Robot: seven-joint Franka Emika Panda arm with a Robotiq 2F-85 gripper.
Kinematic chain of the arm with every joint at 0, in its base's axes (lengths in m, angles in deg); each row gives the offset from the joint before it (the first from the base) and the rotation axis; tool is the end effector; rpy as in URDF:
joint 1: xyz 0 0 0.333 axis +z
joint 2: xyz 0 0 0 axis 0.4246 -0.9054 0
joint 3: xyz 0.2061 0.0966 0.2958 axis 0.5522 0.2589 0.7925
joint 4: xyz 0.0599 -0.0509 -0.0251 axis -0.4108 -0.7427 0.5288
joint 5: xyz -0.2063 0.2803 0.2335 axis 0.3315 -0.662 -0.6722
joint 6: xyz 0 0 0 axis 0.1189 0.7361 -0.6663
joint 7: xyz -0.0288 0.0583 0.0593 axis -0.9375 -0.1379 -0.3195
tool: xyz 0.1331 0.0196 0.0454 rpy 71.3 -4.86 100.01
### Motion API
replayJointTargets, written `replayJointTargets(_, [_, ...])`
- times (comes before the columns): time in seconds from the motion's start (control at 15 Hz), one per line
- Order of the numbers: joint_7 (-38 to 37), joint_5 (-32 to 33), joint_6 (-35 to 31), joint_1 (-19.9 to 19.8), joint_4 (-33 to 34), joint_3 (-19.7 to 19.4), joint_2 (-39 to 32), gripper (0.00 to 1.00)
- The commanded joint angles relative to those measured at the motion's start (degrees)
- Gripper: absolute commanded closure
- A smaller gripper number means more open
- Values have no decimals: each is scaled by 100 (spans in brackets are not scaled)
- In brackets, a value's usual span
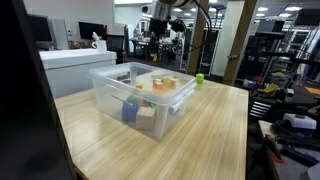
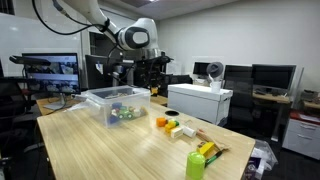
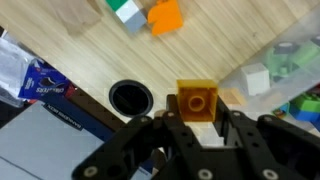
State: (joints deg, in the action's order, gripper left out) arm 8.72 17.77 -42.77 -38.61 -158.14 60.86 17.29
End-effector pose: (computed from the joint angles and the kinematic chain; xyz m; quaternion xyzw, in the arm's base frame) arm 0.7035 -0.1595 0.4024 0.9463 0.3038 0.0988 0.0497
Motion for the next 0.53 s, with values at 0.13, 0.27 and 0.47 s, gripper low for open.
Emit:
replayJointTargets(0.13, [273, -694, 310, 299, -898, 242, 1194, 88])
replayJointTargets(0.27, [289, -817, 521, 461, -1146, 216, 1456, 88])
replayJointTargets(0.47, [123, -797, 1002, 607, -1240, 72, 1668, 31])
